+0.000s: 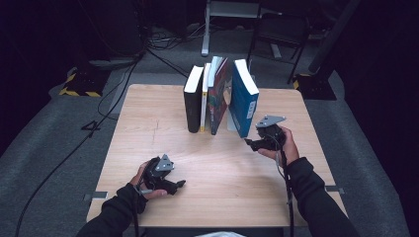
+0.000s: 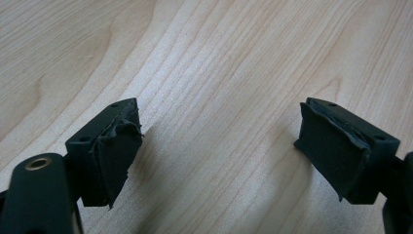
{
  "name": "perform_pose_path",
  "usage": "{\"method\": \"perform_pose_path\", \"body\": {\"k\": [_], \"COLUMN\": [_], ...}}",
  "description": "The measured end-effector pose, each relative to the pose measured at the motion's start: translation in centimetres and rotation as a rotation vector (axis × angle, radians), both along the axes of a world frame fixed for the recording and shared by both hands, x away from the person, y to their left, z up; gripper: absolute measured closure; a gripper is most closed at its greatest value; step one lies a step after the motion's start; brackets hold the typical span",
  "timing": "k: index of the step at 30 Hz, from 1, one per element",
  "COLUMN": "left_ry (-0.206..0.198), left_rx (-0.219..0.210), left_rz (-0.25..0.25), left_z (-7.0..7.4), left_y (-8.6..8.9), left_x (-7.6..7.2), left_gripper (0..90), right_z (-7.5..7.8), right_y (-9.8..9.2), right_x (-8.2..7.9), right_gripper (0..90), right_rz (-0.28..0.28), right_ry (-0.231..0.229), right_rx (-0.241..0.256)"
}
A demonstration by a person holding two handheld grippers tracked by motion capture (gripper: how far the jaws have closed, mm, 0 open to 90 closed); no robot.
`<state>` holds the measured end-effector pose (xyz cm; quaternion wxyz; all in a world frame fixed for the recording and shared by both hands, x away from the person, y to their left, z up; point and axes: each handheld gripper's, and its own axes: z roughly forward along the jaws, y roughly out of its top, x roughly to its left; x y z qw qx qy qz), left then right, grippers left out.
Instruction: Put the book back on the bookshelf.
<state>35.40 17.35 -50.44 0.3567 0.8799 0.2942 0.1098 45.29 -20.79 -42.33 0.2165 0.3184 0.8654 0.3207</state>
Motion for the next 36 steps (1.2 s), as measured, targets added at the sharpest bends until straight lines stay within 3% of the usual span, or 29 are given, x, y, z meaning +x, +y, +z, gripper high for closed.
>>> {"method": "perform_pose_path", "body": {"k": [6, 18, 27, 36], "left_ry": [-0.001, 0.002, 0.000, 0.001], "left_rx": [0.000, -0.002, 0.000, -0.001], "left_rz": [0.002, 0.008, 0.009, 0.006], "left_z": [0.0, 0.0, 0.0, 0.0], "left_y": [0.0, 0.0, 0.0, 0.0], "left_x": [0.0, -0.1, -0.1, -0.1], "left_gripper": [16.2, 16.4, 16.3, 16.2], "right_z": [0.1, -0.4, -1.5, -3.2], "right_y": [-1.1, -3.4, -5.0, -7.4], "right_x": [-1.8, -5.1, -7.4, -9.6], "right_gripper": [29.8, 27.0, 26.3, 26.4], "right_rz": [0.029, 0.042, 0.044, 0.023], "right_ry": [0.029, 0.013, 0.008, 0.028], "right_rx": [-0.042, -0.127, -0.143, -0.115]}}
